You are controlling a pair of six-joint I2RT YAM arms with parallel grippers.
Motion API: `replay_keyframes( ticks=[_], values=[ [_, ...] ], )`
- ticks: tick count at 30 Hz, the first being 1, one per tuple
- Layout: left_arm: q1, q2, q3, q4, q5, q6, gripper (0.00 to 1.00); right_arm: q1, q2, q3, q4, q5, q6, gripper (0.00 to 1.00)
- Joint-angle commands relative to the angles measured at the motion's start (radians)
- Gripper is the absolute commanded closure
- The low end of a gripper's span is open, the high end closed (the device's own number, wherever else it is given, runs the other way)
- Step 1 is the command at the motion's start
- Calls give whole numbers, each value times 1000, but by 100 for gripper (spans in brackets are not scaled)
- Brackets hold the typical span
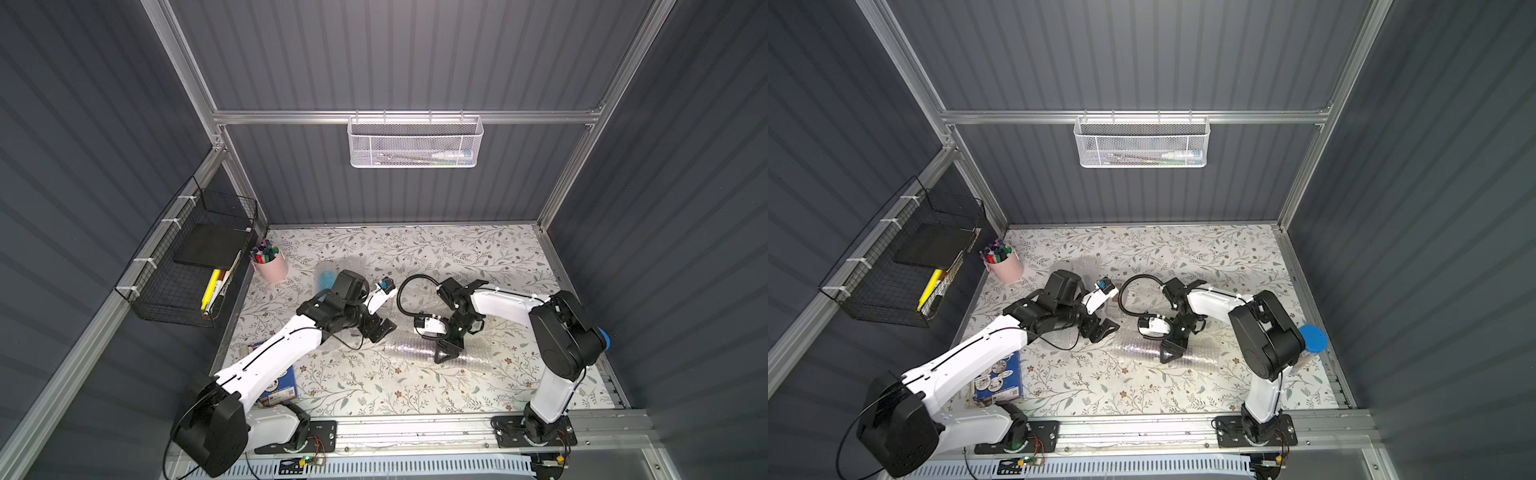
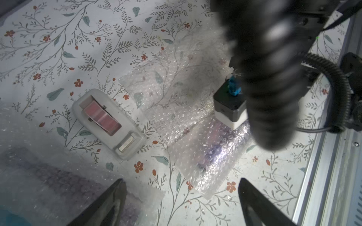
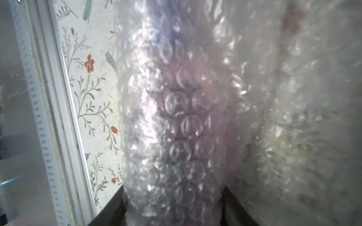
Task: Wrap wine bottles in bubble wrap
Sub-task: Wrap the wine bottle in bubble wrap.
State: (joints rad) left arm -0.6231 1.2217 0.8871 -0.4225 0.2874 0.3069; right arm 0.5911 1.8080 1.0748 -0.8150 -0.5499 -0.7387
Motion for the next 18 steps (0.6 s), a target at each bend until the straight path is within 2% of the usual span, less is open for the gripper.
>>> replay_keyframes(
  ticks=[1, 7, 12, 18],
  values=[
    [-76, -53, -48, 24, -33, 134, 7, 26, 5, -7, -70, -123, 37, 44],
    [-291, -23, -87, 78, -180, 234, 7, 27, 27, -18, -132, -107, 18, 38],
    [-449, 79, -108, 149, -287, 321, 6, 19, 40, -10, -116, -117, 18, 38],
    [-504, 277, -59, 210, -359, 400, 6, 14, 62, 6, -97, -125, 9, 37]
  ],
)
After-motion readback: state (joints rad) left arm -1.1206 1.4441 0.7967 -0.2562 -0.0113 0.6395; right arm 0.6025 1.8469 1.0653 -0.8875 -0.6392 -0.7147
